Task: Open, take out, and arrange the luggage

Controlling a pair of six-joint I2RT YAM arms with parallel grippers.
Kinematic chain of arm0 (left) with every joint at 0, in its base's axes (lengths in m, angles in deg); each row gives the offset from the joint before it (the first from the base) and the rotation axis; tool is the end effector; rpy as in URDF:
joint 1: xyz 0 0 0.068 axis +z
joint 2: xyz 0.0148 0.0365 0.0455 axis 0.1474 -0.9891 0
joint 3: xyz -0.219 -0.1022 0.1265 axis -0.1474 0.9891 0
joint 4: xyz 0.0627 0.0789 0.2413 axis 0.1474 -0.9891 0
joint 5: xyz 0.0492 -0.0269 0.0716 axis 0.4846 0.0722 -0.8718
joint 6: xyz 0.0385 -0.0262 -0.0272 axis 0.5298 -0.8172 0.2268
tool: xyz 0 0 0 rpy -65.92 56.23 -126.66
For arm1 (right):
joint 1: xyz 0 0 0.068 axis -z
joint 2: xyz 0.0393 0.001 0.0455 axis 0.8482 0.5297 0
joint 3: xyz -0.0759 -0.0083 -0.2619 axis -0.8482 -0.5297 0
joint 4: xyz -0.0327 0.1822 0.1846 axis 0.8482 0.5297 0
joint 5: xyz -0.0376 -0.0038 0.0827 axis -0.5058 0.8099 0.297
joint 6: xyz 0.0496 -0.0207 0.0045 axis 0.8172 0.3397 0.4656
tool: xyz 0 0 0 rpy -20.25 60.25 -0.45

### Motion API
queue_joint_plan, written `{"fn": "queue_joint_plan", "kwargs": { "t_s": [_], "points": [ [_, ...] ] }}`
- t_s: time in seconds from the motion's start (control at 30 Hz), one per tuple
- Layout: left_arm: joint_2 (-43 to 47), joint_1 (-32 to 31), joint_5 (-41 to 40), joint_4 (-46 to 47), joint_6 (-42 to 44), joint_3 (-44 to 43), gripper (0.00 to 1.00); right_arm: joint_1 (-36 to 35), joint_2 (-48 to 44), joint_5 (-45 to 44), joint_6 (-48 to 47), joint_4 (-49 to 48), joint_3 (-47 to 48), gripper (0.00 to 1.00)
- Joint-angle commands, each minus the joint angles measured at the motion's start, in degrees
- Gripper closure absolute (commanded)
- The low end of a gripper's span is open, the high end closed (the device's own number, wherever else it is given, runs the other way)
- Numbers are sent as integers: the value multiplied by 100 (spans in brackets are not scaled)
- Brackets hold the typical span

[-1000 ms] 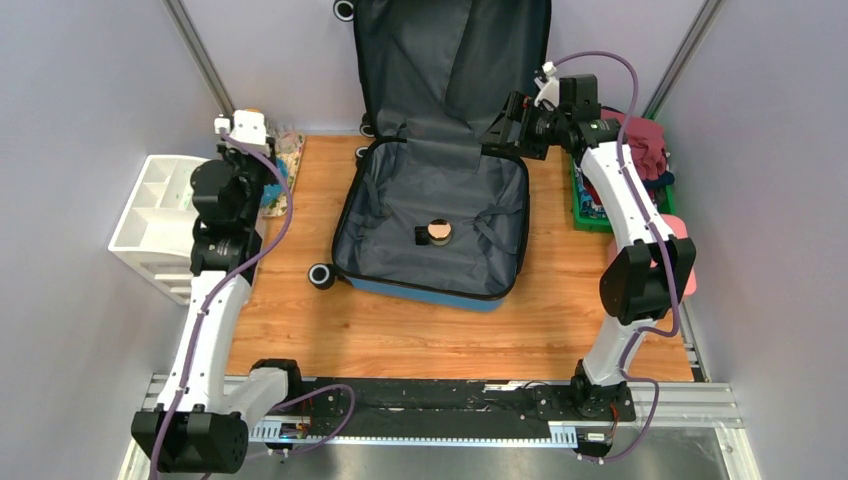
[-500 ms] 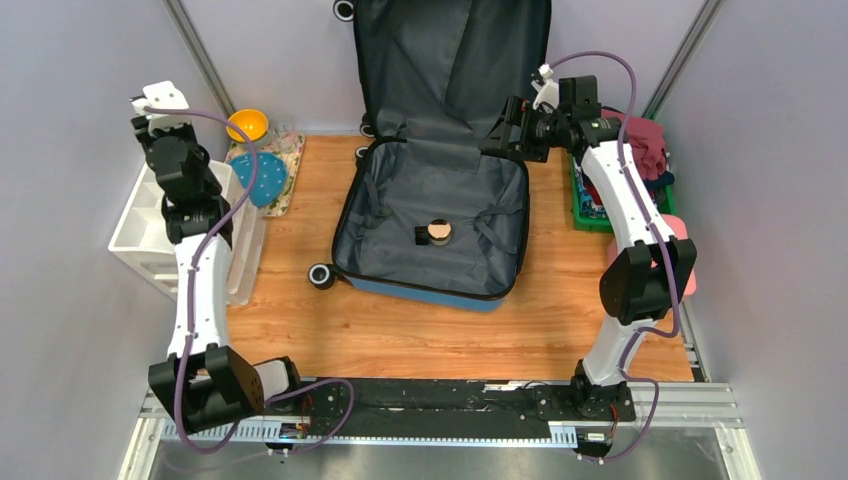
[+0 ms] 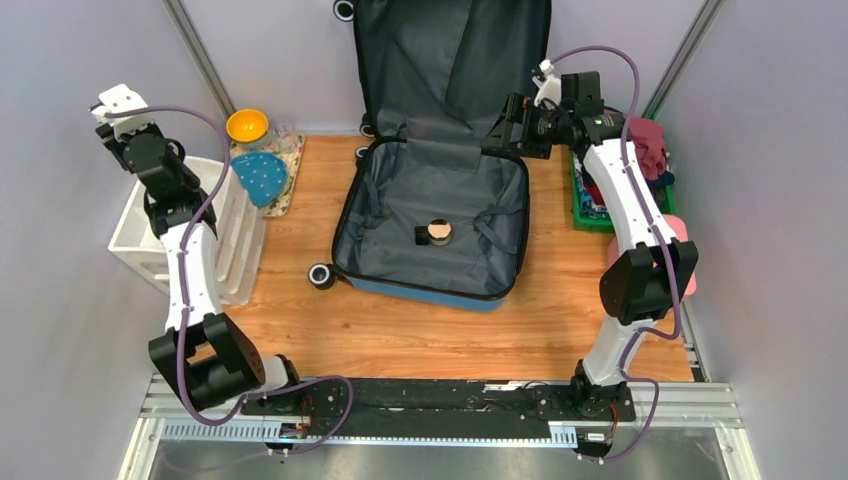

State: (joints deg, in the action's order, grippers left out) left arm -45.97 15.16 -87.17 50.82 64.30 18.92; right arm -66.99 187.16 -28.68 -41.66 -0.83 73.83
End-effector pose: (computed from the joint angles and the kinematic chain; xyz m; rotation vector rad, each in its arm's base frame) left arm 0.2710 0.1349 0.4318 -0.5693 1.2411 0.7237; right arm 0.3952 0.0816 0.3873 -0.1357 2.2818 0.8787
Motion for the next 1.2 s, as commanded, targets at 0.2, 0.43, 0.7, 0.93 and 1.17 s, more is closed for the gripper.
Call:
{"fn": "queue_joint_plan", "kwargs": {
  "t_s": [0.2, 0.43, 0.7, 0.93, 1.17],
  "points": [
    [-431, 220, 313, 707, -465, 87, 100, -61, -277, -120, -207, 16, 174, 2],
    [-783, 317, 480, 934, -562, 123, 100, -70, -365, -147, -295, 52, 86, 2],
    [-1126, 343, 919, 1137, -615, 158, 100, -157, -436, -208, -436, 34, -20, 2],
    [-986, 343, 1025, 812, -879, 123, 42, -201, -480, -94, -909, -71, -46, 2],
    [-608, 343, 1121, 487, -835, 132, 23, -237, -366, 240, -1533, 60, 59, 1]
  ]
}}
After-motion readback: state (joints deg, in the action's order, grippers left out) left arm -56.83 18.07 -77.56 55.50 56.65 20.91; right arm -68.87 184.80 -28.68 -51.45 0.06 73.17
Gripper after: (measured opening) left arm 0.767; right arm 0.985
